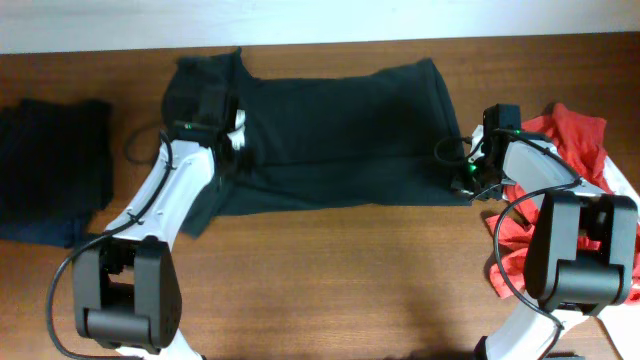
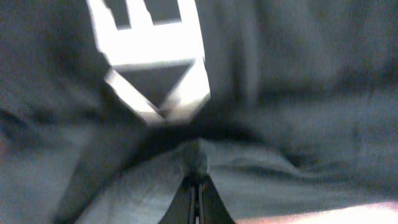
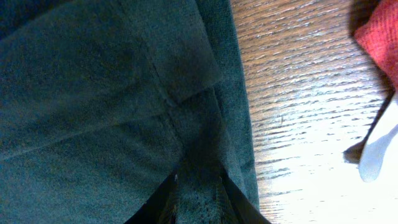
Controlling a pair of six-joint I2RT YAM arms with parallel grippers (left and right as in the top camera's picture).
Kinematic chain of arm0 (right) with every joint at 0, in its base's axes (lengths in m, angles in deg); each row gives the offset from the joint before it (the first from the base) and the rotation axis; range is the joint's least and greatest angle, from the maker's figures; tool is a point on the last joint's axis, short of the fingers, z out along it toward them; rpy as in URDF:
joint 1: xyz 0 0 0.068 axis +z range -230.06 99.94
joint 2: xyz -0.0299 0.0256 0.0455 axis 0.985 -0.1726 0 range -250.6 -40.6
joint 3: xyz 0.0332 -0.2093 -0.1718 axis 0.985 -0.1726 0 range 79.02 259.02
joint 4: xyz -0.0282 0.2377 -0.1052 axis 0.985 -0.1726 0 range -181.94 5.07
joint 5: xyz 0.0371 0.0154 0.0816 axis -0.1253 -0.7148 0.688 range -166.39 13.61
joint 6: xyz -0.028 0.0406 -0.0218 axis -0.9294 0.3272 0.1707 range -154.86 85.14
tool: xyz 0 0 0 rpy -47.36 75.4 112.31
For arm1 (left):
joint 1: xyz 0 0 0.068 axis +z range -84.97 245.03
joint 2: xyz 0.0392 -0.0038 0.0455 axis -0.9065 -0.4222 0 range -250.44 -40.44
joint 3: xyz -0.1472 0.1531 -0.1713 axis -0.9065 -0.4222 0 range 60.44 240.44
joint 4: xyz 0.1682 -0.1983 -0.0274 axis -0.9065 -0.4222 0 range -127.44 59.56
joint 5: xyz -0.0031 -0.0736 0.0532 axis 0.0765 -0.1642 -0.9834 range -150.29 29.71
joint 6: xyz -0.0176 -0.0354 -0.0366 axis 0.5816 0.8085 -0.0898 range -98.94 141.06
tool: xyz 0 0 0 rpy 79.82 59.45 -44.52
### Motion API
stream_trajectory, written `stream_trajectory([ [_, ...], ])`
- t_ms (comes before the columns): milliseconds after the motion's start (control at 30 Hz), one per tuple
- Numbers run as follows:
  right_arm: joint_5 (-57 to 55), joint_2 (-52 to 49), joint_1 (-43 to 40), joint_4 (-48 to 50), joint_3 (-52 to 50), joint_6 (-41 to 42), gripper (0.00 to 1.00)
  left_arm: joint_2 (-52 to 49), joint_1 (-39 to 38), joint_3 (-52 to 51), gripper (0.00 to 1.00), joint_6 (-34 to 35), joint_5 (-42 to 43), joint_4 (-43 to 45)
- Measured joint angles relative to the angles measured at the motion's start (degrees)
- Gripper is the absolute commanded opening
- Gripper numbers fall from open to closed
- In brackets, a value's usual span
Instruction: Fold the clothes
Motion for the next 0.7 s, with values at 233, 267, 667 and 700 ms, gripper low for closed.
stream_trajectory([
  [233, 0.0, 0.0, 0.0, -0.3, -0.1, 0.0, 0.24, -0.2, 1.3, 9.9, 0.66, 0.1, -5.4, 0.2],
  [267, 0.0, 0.0, 0.0, -0.3, -0.1, 0.0, 0.24, -0.2, 2.1, 9.8, 0.52, 0.9, -5.4, -4.9],
  [667, 0.0, 0.0, 0.0, -0.3, -0.1, 0.0, 0.25, -9.5, 12.2, 4.6, 0.4, 10.2, 10.1, -9.8],
  [700, 0.0, 0.0, 0.0, -0.3, -0.1, 0.0, 0.25, -9.5, 12.2, 4.6, 0.25, 10.2, 10.0, -9.4],
])
